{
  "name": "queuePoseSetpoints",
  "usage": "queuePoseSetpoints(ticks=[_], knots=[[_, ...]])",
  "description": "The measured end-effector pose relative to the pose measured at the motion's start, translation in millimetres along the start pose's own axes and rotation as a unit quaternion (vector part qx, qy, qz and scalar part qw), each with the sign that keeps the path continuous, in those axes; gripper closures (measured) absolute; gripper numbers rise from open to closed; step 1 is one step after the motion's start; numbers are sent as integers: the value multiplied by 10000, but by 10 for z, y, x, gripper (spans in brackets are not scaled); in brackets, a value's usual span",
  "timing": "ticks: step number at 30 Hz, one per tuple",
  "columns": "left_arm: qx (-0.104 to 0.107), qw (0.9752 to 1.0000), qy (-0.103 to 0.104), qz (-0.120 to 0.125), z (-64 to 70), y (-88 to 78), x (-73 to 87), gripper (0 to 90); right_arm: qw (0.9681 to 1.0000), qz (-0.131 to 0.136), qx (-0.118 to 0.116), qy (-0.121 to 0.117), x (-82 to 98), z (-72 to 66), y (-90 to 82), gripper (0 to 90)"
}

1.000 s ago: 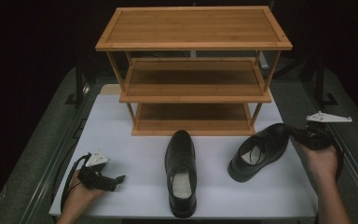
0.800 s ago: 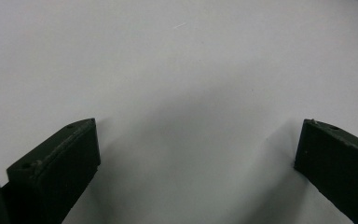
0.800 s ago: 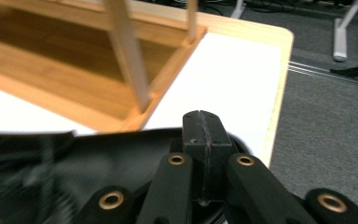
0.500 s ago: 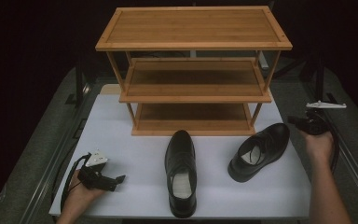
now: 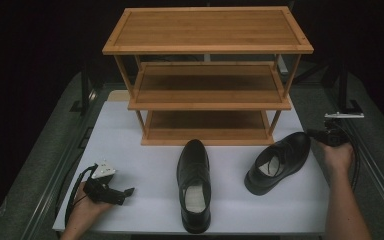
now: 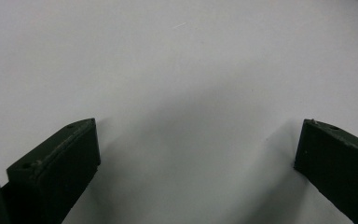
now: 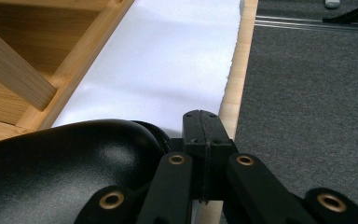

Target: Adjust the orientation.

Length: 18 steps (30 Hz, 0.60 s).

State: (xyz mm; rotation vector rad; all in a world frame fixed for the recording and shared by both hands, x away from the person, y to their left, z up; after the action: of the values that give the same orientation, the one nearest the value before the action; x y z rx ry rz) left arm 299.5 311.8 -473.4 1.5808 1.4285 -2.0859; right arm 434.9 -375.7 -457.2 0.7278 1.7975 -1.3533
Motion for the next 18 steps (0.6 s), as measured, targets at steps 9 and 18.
queuePoseSetpoints(ticks=[9, 18], knots=[[-1, 10000, -2, 0, 0, 0, 0, 0, 9998, -35, -181, -38, 7, -96, 13, 900], [-1, 10000, 0, 0, 0, 0, 0, 0, 9985, 2, -504, -203, 74, -369, -2, 900]])
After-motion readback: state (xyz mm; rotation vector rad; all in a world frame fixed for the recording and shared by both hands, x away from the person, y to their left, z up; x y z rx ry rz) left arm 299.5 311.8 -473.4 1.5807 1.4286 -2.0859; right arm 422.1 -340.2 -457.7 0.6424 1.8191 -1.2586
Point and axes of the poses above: each handheld gripper's, and its own axes: y roughly forward along the jaws, x roughly out of its underside, z roughly to its right, the point moved 3 cm from there along y, roughly forward along the jaws, and after that the axes turned 11 degrees about z, right-handed, at the moved point
